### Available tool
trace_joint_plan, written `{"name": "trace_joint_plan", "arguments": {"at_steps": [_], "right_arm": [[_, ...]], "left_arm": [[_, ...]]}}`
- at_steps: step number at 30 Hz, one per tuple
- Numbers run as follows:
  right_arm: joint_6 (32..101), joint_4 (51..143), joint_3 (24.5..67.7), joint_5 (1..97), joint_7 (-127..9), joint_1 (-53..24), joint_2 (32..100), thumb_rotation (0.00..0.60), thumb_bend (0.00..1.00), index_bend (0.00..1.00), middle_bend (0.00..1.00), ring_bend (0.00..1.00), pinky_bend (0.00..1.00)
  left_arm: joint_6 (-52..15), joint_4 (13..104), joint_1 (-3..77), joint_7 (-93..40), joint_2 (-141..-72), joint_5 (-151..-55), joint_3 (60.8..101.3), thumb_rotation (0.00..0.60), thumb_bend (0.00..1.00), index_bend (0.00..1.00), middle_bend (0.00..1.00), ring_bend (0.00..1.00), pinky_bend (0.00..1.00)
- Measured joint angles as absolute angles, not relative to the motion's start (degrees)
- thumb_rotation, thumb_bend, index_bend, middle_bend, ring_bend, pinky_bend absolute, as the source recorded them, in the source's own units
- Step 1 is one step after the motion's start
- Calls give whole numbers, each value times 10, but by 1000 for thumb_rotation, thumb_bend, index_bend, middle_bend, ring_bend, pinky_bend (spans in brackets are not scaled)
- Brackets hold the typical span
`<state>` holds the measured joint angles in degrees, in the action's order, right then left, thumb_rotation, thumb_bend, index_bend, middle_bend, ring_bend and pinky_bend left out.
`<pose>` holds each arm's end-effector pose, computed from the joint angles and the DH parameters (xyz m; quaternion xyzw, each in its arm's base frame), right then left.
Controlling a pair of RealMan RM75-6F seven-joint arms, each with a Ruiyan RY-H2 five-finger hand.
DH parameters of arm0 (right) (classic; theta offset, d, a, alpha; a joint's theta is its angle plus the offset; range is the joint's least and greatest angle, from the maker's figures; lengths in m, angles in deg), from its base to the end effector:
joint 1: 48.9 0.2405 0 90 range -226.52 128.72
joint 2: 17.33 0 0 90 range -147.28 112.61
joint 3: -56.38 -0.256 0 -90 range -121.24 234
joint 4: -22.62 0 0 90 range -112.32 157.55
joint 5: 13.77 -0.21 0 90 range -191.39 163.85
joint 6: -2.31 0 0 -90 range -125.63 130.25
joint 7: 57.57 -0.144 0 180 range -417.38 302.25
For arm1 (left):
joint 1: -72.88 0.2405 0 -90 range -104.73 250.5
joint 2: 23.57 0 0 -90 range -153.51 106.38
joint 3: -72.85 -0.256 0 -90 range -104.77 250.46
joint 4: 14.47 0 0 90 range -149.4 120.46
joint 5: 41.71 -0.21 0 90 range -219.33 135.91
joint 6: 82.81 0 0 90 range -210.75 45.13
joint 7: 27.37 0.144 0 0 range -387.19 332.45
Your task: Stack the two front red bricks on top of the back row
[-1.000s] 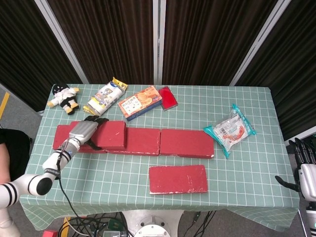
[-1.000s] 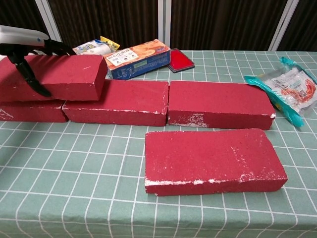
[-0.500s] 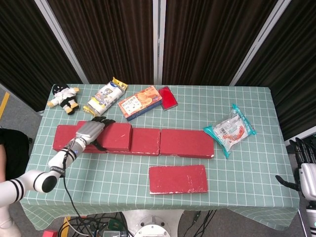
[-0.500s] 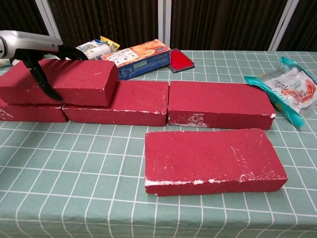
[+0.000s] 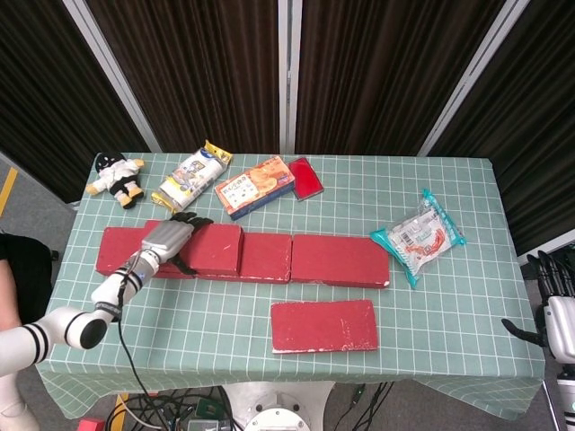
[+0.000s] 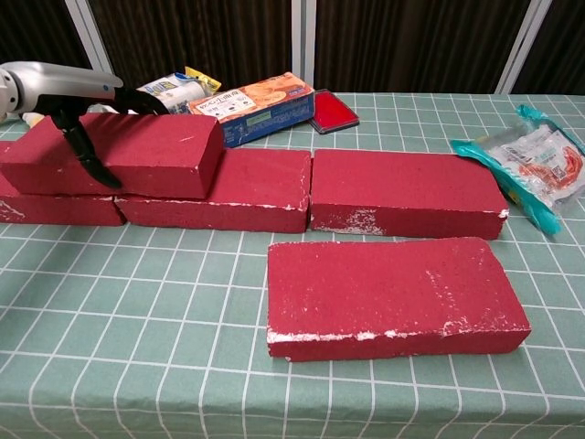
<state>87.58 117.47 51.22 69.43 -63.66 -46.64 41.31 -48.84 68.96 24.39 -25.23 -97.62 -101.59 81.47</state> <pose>-0.3191 -0.1747 0.1945 0.5505 -0.4115 0.4012 0.6055 -0.1812 0.3815 0.0355 -0.7547 -0.4698 -0.2788 0.3634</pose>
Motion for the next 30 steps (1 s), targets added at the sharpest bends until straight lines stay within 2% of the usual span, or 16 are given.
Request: {"name": "trace_joint_plan", "arguments": {"at_steps": [30], "right_arm": [[870, 1175, 514, 691, -634, -466, 414, 600, 0, 0, 0, 0, 0]], "left_arm": [[-482, 678, 235, -255, -986, -1004, 798, 600, 17, 175, 138, 0, 0]]}}
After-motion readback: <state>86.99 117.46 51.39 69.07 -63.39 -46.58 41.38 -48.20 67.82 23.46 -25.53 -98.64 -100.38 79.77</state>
